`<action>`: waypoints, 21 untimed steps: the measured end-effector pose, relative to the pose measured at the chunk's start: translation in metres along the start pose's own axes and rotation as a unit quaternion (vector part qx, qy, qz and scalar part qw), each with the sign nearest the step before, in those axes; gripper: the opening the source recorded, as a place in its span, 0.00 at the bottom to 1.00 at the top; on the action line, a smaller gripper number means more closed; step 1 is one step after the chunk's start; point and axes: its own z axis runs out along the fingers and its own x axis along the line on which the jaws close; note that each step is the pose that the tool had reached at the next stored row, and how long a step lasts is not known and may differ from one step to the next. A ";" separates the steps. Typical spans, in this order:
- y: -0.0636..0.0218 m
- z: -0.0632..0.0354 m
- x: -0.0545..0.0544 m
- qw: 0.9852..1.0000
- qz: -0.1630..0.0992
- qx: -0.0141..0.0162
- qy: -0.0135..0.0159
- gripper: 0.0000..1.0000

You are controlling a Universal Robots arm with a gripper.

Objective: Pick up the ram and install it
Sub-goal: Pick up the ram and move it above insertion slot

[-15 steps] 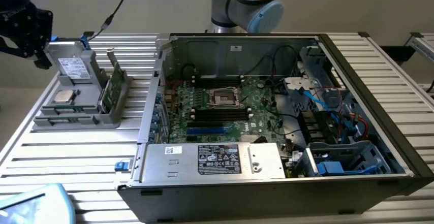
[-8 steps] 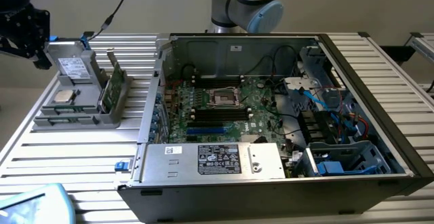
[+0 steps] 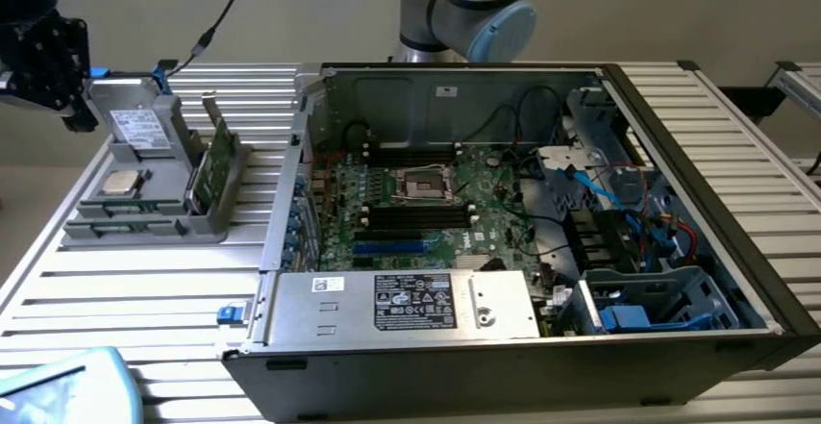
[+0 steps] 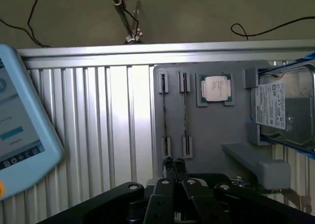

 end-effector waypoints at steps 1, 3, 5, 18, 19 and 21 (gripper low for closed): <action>0.0000 0.0001 0.000 1.000 -0.009 0.000 0.000 0.11; 0.0000 0.0004 0.000 1.000 -0.028 0.000 0.000 0.11; 0.0001 0.0006 0.000 0.999 -0.045 0.000 0.000 0.12; 0.0009 0.0084 0.000 0.998 -0.056 -0.001 0.001 0.37; 0.0008 0.0103 0.000 0.998 -0.056 -0.001 0.001 0.37; 0.0007 0.0139 0.000 0.999 -0.054 -0.001 0.001 0.37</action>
